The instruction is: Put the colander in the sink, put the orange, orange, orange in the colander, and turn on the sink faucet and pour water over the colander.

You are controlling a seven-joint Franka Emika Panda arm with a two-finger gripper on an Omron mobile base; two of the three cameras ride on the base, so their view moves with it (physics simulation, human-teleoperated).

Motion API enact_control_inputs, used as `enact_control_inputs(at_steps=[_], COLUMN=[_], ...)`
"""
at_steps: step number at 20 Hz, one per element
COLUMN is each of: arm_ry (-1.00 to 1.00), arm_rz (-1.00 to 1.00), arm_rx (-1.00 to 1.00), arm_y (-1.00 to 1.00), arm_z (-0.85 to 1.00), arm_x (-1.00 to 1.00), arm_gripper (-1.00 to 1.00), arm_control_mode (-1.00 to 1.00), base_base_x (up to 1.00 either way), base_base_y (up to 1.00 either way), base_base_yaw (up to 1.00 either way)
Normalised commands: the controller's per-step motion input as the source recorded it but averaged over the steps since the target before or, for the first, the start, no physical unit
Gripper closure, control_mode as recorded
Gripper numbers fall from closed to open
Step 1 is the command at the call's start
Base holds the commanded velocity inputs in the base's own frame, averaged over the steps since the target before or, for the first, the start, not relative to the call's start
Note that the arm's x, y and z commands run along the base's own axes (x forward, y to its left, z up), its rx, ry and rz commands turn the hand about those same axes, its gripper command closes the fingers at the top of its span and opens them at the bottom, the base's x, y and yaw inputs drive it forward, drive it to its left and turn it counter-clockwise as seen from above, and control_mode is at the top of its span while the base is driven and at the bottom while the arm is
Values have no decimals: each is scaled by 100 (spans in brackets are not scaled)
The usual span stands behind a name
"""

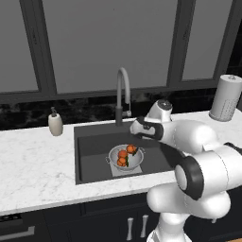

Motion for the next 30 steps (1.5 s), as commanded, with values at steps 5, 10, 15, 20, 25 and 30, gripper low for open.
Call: enact_control_inputs(at_steps=[5, 10, 15, 20, 25, 30], arm_ry=[-18, -29, -38, -31, -12, -7], arm_rz=[0, 0, 0, 0, 0, 0], arm_rx=[0, 1, 2, 6, 9, 3], arm_y=[-27, -15, 0, -1, -1, 0], arm_z=[20, 1, 1, 0, 0, -3], arm_x=[-3, 0, 2, 37, 57, 40], arm_gripper=[-100, -100, -100, -100, -100, -100], arm_control_mode=[-100, -100, -100, -100, -100, -100], base_base_x=[0, 0, 0, 0, 0, 0], base_base_y=[0, 0, 0, 0, 0, 0], base_base_yaw=[0, 0, 0, 0, 0, 0])
